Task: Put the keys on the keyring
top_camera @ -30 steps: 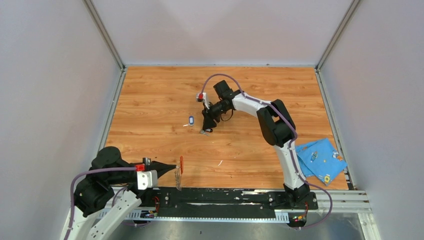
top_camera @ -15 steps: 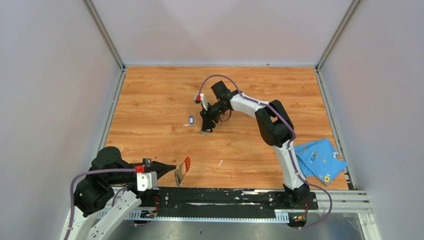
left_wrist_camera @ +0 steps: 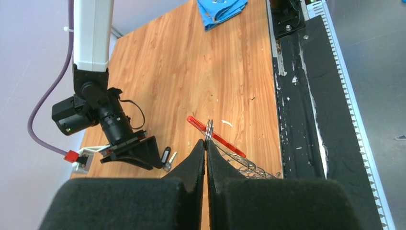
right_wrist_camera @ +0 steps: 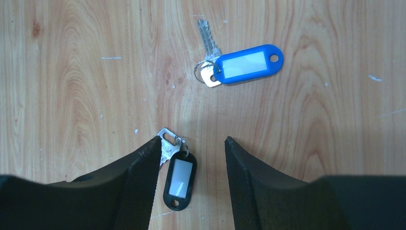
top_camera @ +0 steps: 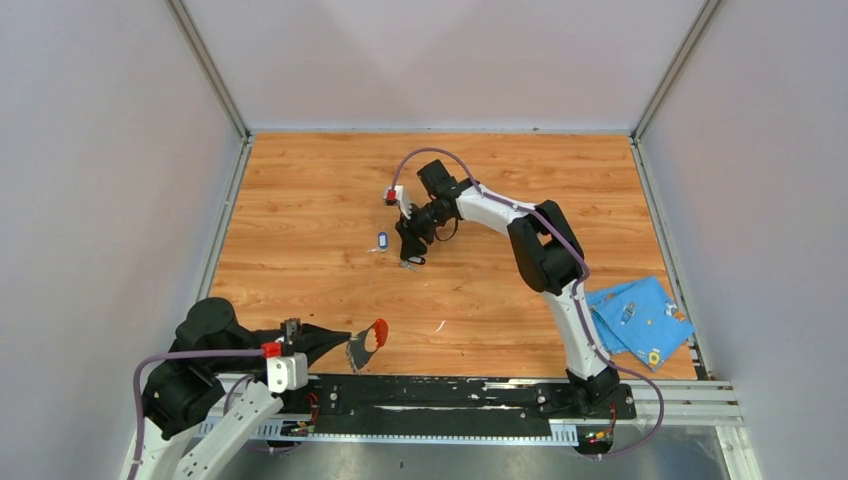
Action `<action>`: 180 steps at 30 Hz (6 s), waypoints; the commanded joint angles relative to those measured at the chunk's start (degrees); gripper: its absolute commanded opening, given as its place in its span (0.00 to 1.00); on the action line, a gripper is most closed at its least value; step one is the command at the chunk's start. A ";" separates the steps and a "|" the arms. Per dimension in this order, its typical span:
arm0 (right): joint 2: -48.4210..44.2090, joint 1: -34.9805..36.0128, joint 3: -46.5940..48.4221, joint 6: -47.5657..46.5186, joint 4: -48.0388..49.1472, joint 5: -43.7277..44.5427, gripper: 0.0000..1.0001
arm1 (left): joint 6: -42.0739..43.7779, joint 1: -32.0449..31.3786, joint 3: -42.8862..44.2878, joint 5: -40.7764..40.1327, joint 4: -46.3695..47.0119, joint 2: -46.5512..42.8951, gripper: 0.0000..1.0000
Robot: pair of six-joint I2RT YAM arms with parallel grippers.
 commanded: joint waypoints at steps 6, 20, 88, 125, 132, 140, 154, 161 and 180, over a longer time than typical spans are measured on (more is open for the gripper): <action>2.95 1.27 2.26 2.38 -6.16 3.56 0.54 | 1.90 -0.13 1.93 1.44 0.04 -0.85 0.00; 2.85 1.81 4.57 6.47 -11.81 4.21 0.57 | 2.60 -0.16 2.82 1.44 0.03 -1.11 0.00; -36.23 22.93 -53.24 24.02 38.07 35.24 0.03 | 4.19 -0.20 3.81 1.56 0.04 0.25 0.00; -39.47 18.95 -56.76 29.11 36.50 29.19 0.45 | 8.74 -0.20 2.85 5.85 0.12 -2.08 0.00; -38.65 17.84 -59.73 30.00 42.29 28.03 0.39 | 14.23 -0.19 2.81 7.14 0.12 -3.19 0.00; -37.80 16.81 -59.45 30.52 44.25 25.40 0.30 | 15.28 -0.18 3.13 6.81 0.12 -3.61 0.00; -36.53 16.81 -59.60 30.54 43.62 23.23 0.27 | 14.42 -0.20 3.25 6.51 0.12 -3.40 0.00; -35.89 16.47 -59.82 30.52 44.25 25.00 0.32 | 12.59 -0.20 3.48 6.00 0.12 -3.49 0.00; -33.59 15.76 -60.41 31.43 45.31 21.18 0.18 | 12.48 -0.20 4.13 5.95 0.12 -3.58 0.00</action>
